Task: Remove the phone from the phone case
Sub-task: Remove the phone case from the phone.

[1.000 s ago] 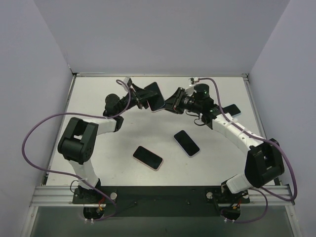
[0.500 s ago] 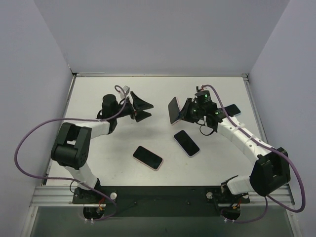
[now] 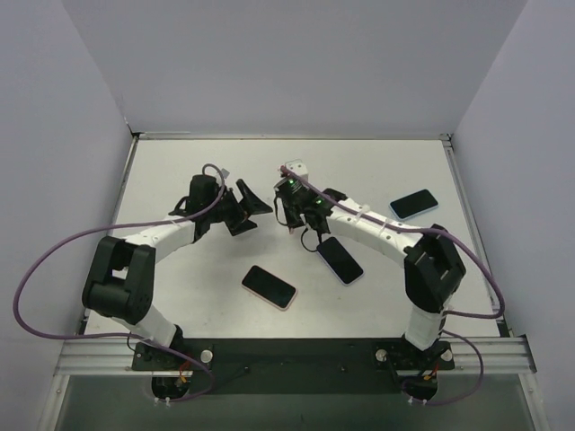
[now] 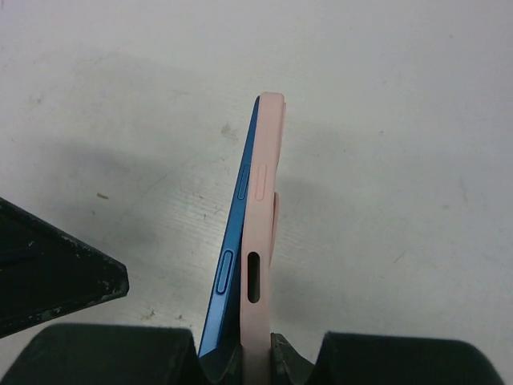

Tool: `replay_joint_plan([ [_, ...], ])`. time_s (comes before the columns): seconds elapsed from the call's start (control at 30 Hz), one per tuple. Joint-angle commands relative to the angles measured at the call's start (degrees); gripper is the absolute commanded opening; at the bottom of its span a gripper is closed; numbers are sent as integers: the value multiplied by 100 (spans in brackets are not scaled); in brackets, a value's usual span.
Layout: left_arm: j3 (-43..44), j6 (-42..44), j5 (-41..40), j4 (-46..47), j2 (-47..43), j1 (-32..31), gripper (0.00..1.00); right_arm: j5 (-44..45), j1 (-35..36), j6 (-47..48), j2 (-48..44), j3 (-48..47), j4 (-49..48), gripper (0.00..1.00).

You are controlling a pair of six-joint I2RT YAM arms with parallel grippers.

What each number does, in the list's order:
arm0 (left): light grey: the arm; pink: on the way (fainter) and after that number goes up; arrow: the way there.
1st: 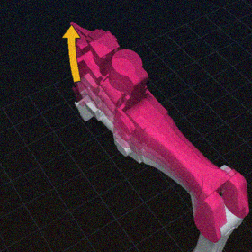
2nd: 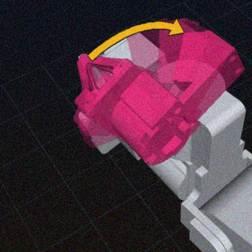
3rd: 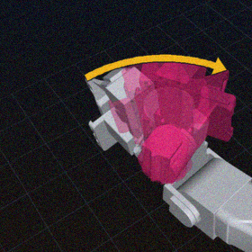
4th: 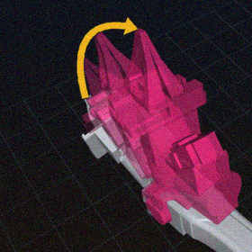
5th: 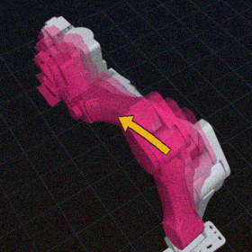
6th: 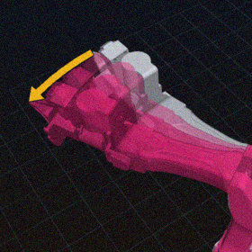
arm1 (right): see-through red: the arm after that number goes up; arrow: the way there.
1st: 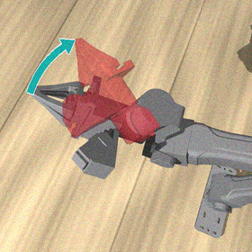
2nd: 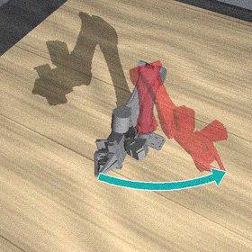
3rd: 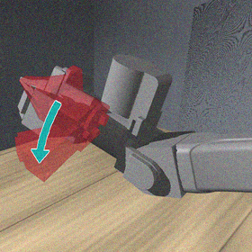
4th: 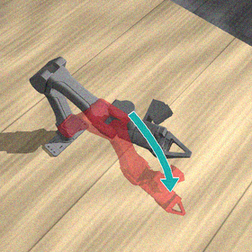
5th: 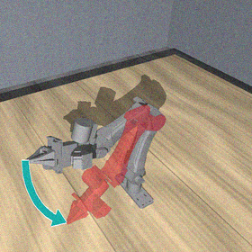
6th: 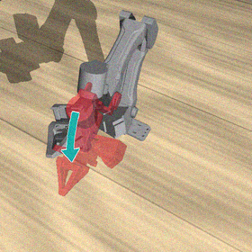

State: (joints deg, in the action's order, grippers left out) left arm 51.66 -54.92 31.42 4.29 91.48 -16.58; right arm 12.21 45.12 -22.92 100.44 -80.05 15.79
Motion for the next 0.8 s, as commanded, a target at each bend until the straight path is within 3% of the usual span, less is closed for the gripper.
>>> replay_joint_plan([
  [0.0,-401,-71,-268,317,-166,-12,97,906,339,455,256,-187,231,0],
  [0.23,-270,104,136,80,229,-12,98,696,567,420,537,24,135,0],
  [0.53,-779,-247,251,905,256,-38,97,-157,585,68,897,315,-296,0],
  [0.77,-815,-169,216,889,370,-109,91,-544,568,-108,1223,306,-471,0],
])
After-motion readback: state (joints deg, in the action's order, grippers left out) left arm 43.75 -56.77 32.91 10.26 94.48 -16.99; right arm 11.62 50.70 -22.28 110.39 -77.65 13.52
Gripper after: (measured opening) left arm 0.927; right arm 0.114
